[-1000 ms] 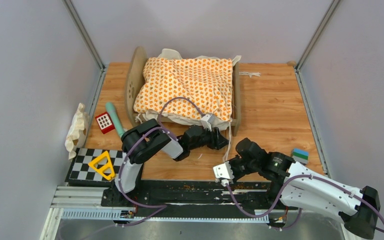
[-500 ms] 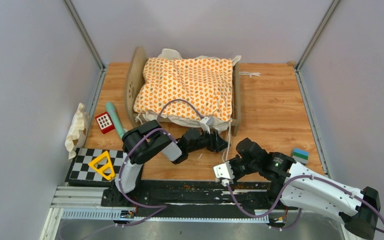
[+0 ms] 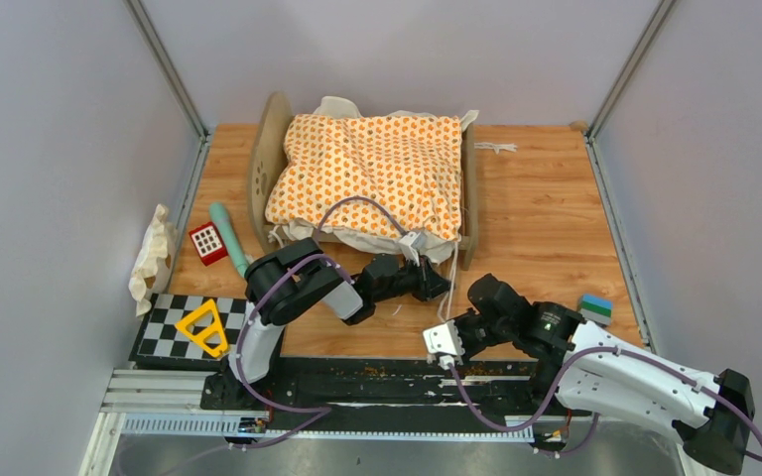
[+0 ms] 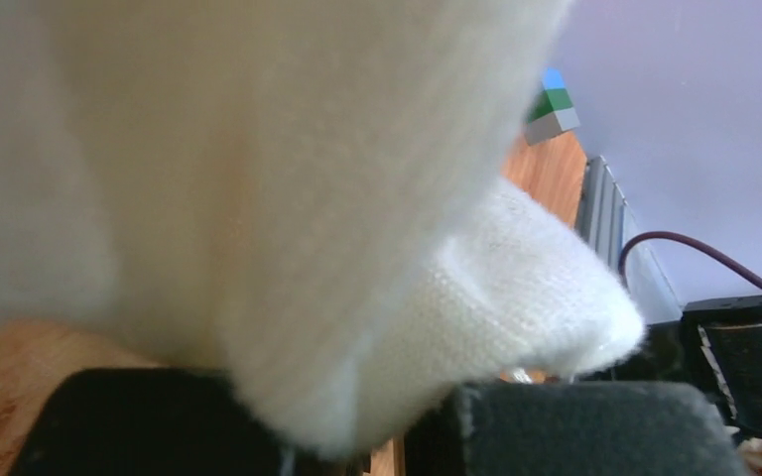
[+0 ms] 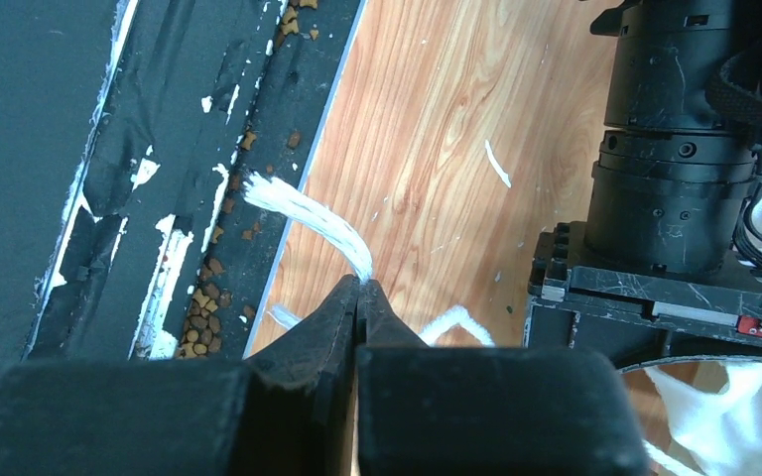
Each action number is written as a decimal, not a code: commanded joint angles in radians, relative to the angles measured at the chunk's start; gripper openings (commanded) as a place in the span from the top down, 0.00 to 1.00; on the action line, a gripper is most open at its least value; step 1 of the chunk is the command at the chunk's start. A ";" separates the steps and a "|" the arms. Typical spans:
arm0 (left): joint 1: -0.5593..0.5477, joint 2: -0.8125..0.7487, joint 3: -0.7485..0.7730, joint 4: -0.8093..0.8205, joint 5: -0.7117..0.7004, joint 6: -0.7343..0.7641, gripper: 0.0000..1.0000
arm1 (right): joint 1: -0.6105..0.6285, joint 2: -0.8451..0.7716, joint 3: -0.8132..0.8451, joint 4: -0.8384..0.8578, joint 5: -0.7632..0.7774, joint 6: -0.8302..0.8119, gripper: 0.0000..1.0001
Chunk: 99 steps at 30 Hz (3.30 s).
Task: Set up the pet bed
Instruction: Tie the ropes to the bed frame.
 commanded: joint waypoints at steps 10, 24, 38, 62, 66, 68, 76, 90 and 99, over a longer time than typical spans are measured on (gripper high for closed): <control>-0.008 -0.094 -0.050 0.073 0.042 0.021 1.00 | -0.005 -0.114 0.004 0.106 -0.006 0.132 1.00; -0.007 -0.218 -0.069 -0.054 0.009 0.072 1.00 | -0.006 -0.067 0.026 0.117 0.229 0.363 1.00; -0.007 -0.299 -0.080 -0.207 -0.050 0.135 1.00 | -0.044 -0.064 0.061 0.115 0.491 0.616 1.00; -0.008 -0.453 -0.013 -0.511 -0.207 0.211 1.00 | -0.058 0.389 0.295 -0.065 0.685 1.246 1.00; -0.008 -0.454 -0.016 -0.521 -0.198 0.194 1.00 | -0.097 0.366 0.269 -0.088 0.718 1.362 1.00; -0.008 -0.451 -0.012 -0.526 -0.191 0.188 1.00 | -0.123 0.358 0.258 -0.072 0.702 1.388 1.00; -0.009 -0.473 0.000 -0.550 -0.196 0.192 1.00 | -0.210 0.420 0.223 0.011 0.666 1.404 1.00; -0.021 -0.489 0.017 -0.606 -0.153 0.168 1.00 | -0.219 0.432 0.050 0.483 0.578 1.336 1.00; -0.025 -0.525 -0.002 -0.643 -0.159 0.145 1.00 | -0.220 0.436 -0.083 0.799 0.579 1.313 1.00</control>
